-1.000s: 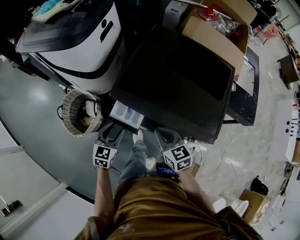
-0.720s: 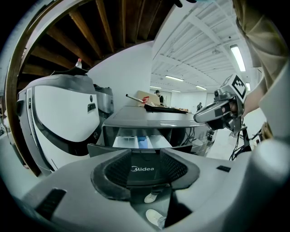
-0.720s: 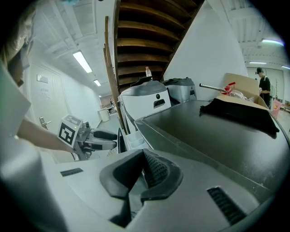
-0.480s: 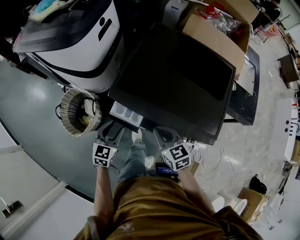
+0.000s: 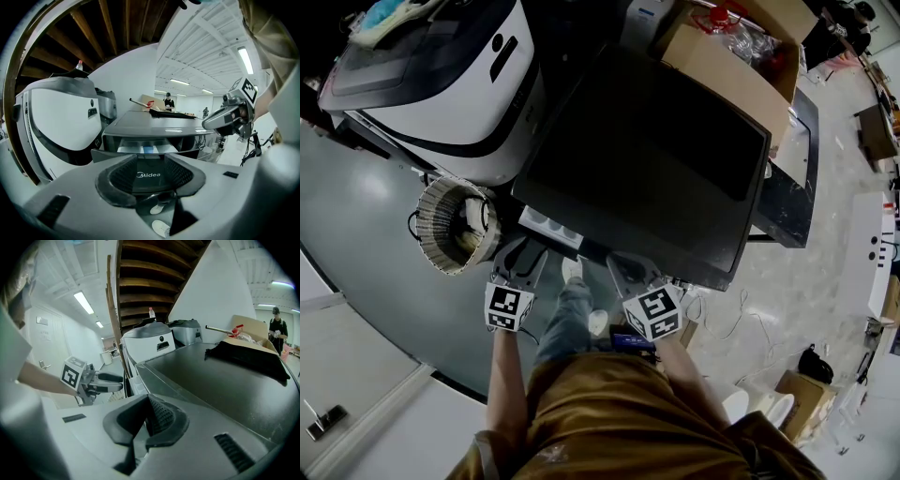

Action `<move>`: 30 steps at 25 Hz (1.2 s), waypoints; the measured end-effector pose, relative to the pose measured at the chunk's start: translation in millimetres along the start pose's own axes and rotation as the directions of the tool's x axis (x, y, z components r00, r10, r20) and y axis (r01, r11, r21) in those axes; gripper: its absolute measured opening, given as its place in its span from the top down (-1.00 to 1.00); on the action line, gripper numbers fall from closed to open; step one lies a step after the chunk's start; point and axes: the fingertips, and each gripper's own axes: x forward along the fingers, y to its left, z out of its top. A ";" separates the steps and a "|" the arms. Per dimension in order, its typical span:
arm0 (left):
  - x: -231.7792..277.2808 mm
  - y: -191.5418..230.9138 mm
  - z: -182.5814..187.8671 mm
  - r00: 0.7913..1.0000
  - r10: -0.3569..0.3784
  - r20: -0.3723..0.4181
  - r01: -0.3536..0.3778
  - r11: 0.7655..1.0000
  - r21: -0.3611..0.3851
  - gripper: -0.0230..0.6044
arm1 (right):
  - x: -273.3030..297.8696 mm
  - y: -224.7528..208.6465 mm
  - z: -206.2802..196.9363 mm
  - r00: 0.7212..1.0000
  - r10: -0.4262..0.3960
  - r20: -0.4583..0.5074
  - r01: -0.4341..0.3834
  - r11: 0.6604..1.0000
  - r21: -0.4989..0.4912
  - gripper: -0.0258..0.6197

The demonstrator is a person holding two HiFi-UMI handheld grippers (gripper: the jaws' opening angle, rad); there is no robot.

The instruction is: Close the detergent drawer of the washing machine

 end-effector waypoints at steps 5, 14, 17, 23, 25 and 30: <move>11.7 1.1 6.4 1.000 -0.011 0.008 0.011 1.000 0.004 0.29 | 0.3 -3.5 -2.0 1.000 -0.005 -0.005 0.005 1.000 0.003 0.88; 28.1 4.4 16.2 1.000 -0.025 0.015 0.025 1.000 0.002 0.29 | -0.4 -11.4 0.4 0.999 -0.035 0.002 0.035 0.999 -0.017 0.88; 31.1 3.9 18.0 0.999 -0.029 0.016 0.029 1.000 -0.001 0.29 | -3.6 -17.7 2.9 0.998 -0.061 0.014 0.061 0.998 -0.023 0.88; 37.9 5.1 20.9 0.999 -0.023 0.023 0.022 1.000 0.012 0.29 | -4.0 -23.2 -0.5 0.997 -0.075 0.010 0.075 0.997 -0.009 0.88; 39.3 5.2 23.0 0.999 -0.024 0.028 0.024 1.000 0.010 0.29 | -4.1 -23.5 -1.1 0.997 -0.077 0.010 0.077 0.997 -0.004 0.88; 44.8 11.1 24.2 0.999 -0.007 0.044 0.009 0.999 -0.035 0.29 | -3.8 -27.7 -0.8 0.995 -0.096 0.009 0.096 0.995 -0.008 0.88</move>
